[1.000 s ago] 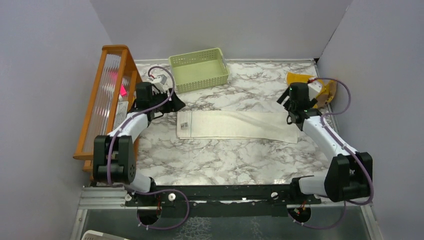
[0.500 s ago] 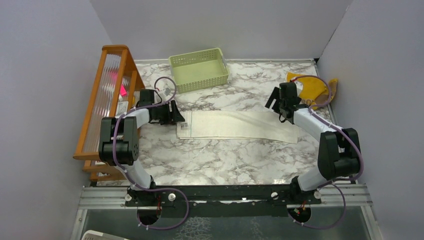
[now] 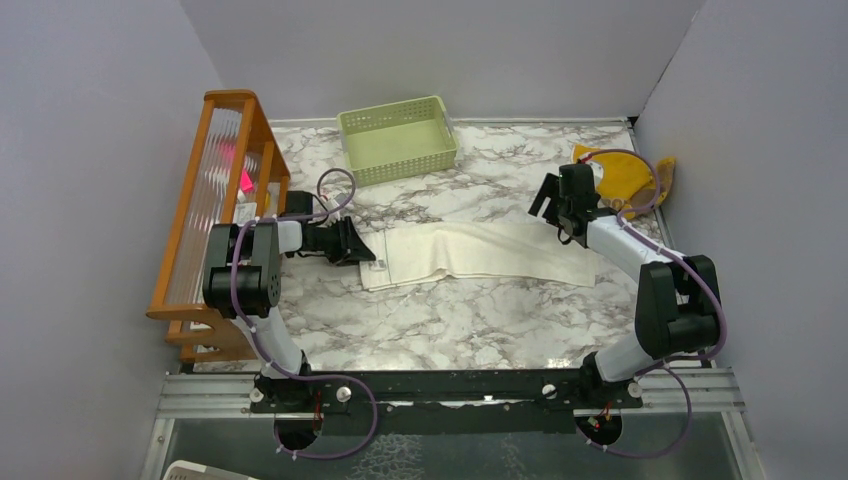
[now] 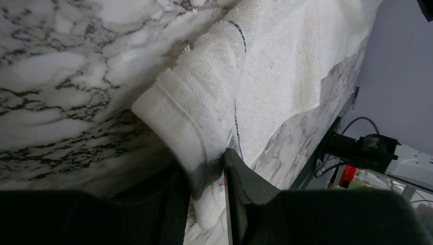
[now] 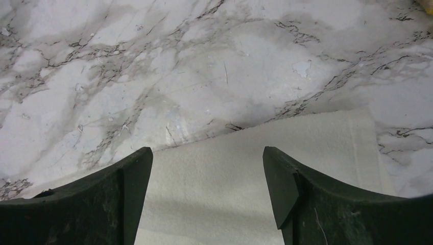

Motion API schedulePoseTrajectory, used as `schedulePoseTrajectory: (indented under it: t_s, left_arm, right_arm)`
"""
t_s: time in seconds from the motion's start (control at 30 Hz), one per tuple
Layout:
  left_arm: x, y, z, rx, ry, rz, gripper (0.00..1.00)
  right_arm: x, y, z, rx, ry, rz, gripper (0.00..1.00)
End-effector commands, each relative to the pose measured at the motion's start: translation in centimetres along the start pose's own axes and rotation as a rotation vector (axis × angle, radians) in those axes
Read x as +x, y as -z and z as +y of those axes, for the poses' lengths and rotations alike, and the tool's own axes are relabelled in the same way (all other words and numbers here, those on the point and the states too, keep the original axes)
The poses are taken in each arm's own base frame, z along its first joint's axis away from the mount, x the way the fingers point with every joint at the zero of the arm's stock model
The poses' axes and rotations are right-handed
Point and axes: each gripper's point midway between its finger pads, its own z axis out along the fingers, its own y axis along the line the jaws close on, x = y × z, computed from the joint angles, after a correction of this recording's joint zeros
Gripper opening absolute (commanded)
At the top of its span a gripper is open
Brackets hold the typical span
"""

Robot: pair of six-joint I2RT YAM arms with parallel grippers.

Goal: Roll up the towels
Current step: Fold the towel at the center of the board.

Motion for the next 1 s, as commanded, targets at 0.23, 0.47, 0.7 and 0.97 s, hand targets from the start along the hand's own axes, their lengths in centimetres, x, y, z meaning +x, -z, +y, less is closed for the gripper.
schedulePoseTrajectory:
  t_s: [0.23,0.47,0.7,0.97]
  left_arm:
    - [5.5,1.1,2.7,-0.094,0.327,0.064,0.67]
    - [5.9,0.2,3.0,-0.069,0.4,0.014,0.68]
    - [5.4,-0.8,3.0,-0.051,0.461,-0.063,0.63]
    - [4.8,-2.6,1.8,-0.03,0.45,-0.108,0.53]
  right_arm:
    - [-0.8,0.2,1.0,-0.059,0.005,-0.028,0.8]
    - [-0.5,0.3,1.0,-0.065,0.003,-0.026,0.8]
    - [-0.6,0.2,1.1,-0.07,0.005,-0.026,0.8]
    - [-0.4,0.1,1.2,-0.074,0.006,-0.022,0.8]
